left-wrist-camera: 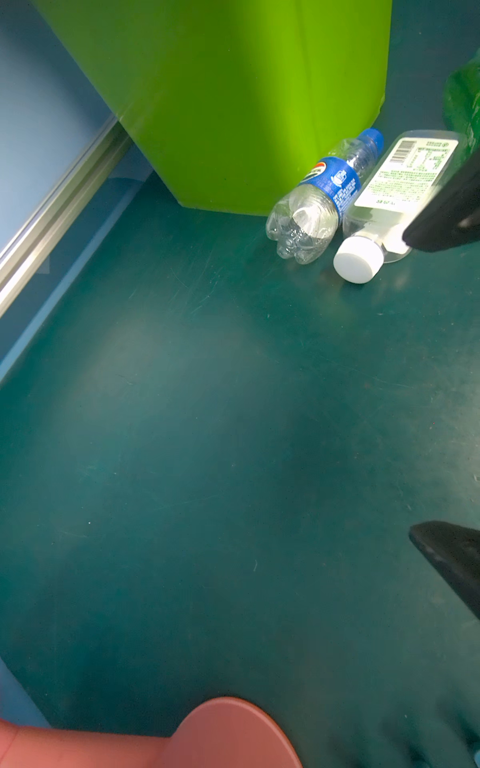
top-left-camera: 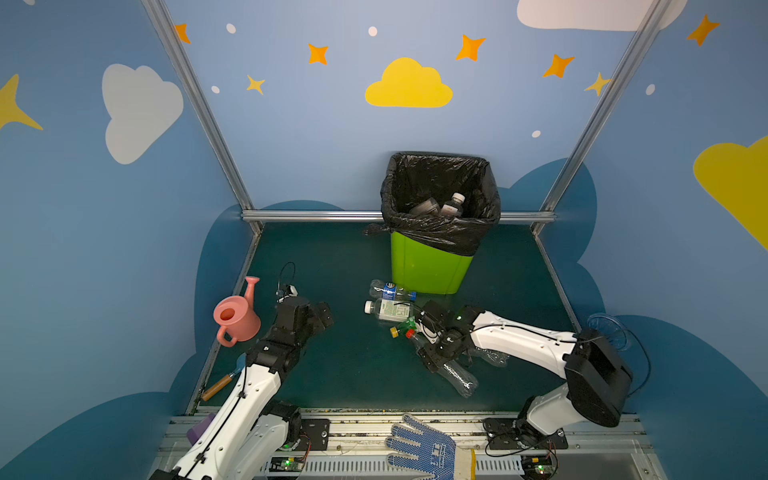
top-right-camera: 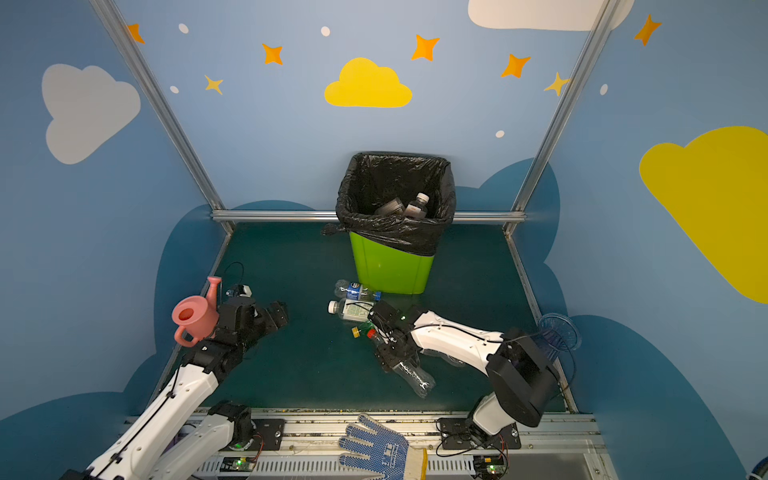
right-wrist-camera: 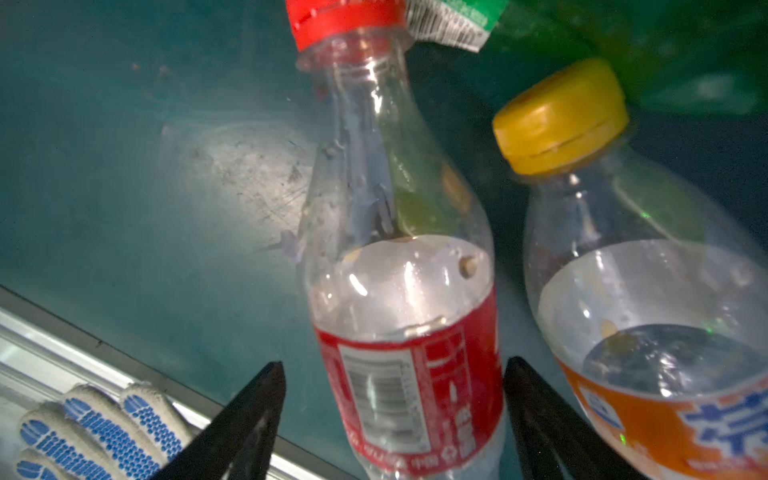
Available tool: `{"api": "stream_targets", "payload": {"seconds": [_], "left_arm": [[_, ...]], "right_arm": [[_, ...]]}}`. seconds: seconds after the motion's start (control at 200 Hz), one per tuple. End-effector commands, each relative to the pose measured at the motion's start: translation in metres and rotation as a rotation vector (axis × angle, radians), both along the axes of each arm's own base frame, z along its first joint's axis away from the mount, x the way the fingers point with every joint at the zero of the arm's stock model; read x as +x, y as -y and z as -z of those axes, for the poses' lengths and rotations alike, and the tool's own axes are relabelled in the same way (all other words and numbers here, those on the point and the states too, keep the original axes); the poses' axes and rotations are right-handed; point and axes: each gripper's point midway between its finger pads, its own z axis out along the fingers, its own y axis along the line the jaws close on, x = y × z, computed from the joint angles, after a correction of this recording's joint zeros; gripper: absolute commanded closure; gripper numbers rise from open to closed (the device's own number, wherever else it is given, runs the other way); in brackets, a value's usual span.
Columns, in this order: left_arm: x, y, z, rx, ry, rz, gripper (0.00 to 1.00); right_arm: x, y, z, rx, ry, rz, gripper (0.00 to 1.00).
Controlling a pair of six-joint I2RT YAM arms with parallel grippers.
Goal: Throw the plastic bottles in the bin
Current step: 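Close the right gripper on the red-label cola bottle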
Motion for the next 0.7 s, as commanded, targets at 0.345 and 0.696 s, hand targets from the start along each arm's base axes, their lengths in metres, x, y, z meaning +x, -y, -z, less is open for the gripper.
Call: {"api": "stream_targets", "payload": {"seconds": [0.345, 0.696], "left_arm": [[-0.011, -0.010, 0.009, 0.036, -0.012, -0.030, 0.00], [-0.012, -0.013, 0.010, 0.038, -0.009, -0.041, 0.00]], "right_arm": [[-0.005, 0.000, 0.016, -0.178, -0.063, -0.090, 0.28], [-0.010, -0.009, 0.020, -0.172, -0.102, -0.118, 0.43]]}}
